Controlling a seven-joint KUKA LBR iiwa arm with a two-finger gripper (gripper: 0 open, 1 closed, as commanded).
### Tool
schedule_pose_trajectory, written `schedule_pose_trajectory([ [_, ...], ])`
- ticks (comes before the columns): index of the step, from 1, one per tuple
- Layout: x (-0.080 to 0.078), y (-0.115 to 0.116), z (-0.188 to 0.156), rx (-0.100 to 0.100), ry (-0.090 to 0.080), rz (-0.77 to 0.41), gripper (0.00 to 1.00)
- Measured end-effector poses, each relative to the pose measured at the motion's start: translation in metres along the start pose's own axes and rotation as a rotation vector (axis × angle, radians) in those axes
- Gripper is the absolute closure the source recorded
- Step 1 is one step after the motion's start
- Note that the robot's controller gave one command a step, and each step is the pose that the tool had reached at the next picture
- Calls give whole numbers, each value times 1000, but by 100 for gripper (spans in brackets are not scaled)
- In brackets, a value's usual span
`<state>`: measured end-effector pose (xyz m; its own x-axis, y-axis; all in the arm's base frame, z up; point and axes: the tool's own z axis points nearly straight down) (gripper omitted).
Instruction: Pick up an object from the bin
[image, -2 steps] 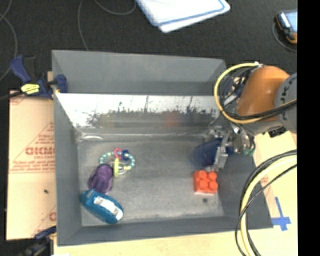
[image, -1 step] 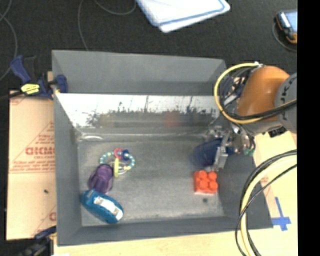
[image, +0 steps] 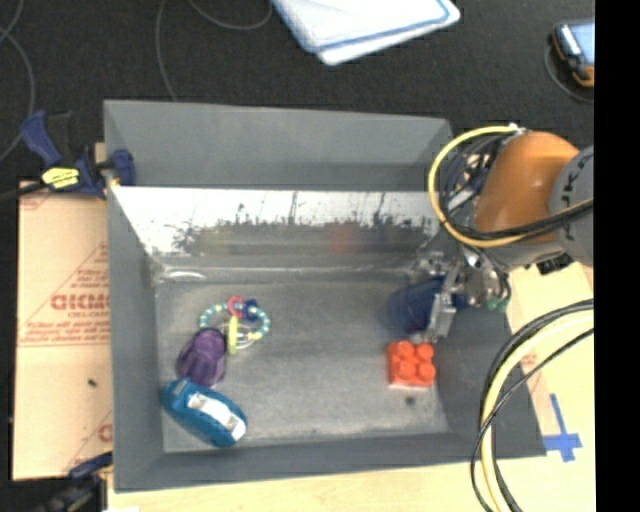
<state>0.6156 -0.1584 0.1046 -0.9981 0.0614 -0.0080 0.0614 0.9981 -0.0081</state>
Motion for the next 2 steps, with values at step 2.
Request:
schedule_pose_trajectory([
  [2,0,0,0,0,0,0,100],
])
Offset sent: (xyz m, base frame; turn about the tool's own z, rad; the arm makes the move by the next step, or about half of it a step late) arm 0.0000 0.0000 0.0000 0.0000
